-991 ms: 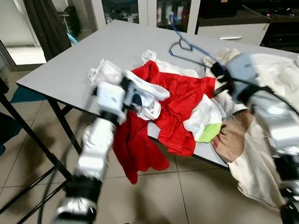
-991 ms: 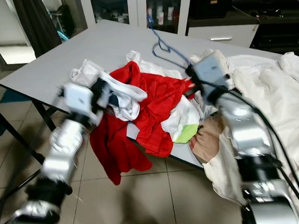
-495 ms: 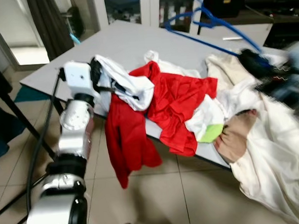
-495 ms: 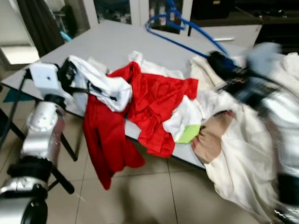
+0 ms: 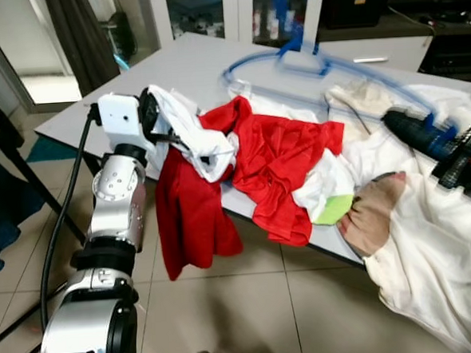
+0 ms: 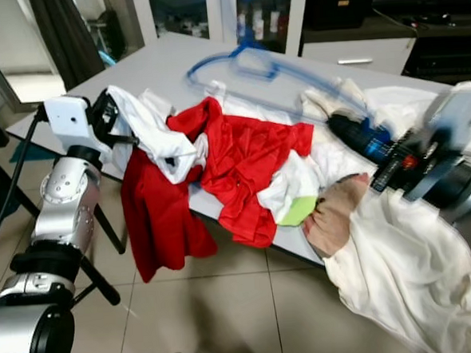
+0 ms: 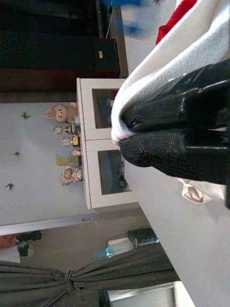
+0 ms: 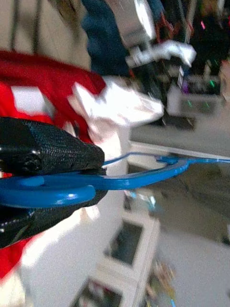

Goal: Hang hanger

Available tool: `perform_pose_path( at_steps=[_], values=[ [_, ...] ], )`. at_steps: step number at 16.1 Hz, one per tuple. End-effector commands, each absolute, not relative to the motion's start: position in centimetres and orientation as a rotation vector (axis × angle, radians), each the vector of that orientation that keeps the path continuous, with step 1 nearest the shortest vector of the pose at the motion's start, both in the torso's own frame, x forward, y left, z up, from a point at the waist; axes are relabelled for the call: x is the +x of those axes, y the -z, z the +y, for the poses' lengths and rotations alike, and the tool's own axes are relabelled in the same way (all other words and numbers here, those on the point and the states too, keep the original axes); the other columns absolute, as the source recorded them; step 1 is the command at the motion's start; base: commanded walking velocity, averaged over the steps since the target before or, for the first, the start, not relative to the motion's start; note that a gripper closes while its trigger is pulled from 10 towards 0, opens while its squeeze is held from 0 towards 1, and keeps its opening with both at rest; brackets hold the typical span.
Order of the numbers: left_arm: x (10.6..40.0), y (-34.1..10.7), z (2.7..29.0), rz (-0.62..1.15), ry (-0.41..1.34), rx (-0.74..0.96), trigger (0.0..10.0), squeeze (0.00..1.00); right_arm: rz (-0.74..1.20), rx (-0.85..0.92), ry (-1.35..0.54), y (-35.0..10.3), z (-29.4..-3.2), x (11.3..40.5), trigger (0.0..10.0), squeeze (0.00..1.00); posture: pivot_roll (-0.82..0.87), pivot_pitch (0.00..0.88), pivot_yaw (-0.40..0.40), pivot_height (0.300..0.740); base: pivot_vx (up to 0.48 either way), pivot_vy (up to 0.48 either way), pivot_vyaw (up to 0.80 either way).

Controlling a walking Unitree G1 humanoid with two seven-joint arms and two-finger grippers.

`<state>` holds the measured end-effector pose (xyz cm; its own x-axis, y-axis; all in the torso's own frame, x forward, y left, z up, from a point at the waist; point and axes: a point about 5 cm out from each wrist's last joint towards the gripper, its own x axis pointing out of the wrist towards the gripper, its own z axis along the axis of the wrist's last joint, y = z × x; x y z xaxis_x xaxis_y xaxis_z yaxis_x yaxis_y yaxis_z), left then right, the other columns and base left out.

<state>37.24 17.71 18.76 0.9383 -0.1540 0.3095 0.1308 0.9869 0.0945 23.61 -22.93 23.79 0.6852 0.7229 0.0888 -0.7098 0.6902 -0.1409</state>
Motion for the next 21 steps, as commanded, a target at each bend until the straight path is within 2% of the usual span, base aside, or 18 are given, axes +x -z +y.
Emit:
perform_pose_path(
  at_steps=[1, 3, 6, 11, 14, 19, 21],
  values=[
    [37.6, -19.8, 17.2, -0.355, 0.166, 0.078, 10.0, 0.00, -0.124, -0.116, -0.850, -23.6, -22.0, 23.3, 10.0, 0.00, 0.02, 0.002, 0.067, 0.740, 0.000, 0.000, 0.00],
    [37.6, -19.8, 17.2, -0.357, 0.169, 0.082, 10.0, 0.00, -0.102, -0.093, -0.894, -23.5, -21.6, 22.8, 10.0, 0.00, 0.03, 0.001, 0.070, 0.740, 0.000, 0.000, 0.00],
    [37.7, -19.9, 17.4, -0.359, 0.171, 0.089, 10.0, 0.00, -0.018, -0.150, -0.909, -22.7, -21.9, 22.1, 10.0, 0.00, 0.03, 0.000, 0.075, 0.740, 0.000, 0.000, 0.00],
    [37.7, -19.8, 17.4, -0.357, 0.177, 0.098, 10.0, 0.00, -0.066, -0.135, -0.818, -24.7, -25.1, 21.3, 10.0, 0.00, 0.03, 0.001, 0.083, 0.740, 0.000, 0.000, 0.00],
    [37.8, -19.8, 17.2, -0.354, 0.183, 0.098, 10.0, 0.00, -0.095, -0.108, -0.840, -25.4, -25.7, 20.1, 10.0, 0.00, 0.02, 0.000, 0.088, 0.740, 0.000, 0.000, 0.00],
    [37.9, -19.8, 17.0, -0.353, 0.200, 0.104, 10.0, 0.00, -0.117, -0.039, -0.900, -25.9, -25.5, 18.5, 10.0, 0.00, 0.01, 0.000, 0.099, 0.740, 0.000, 0.000, 0.00],
    [38.0, -20.0, 16.8, -0.354, 0.203, 0.105, 10.0, 0.00, -0.090, -0.026, -0.968, -25.4, -24.0, 18.1, 10.0, 0.00, 0.01, 0.000, 0.100, 0.740, 0.000, 0.000, 0.00]
  ],
)
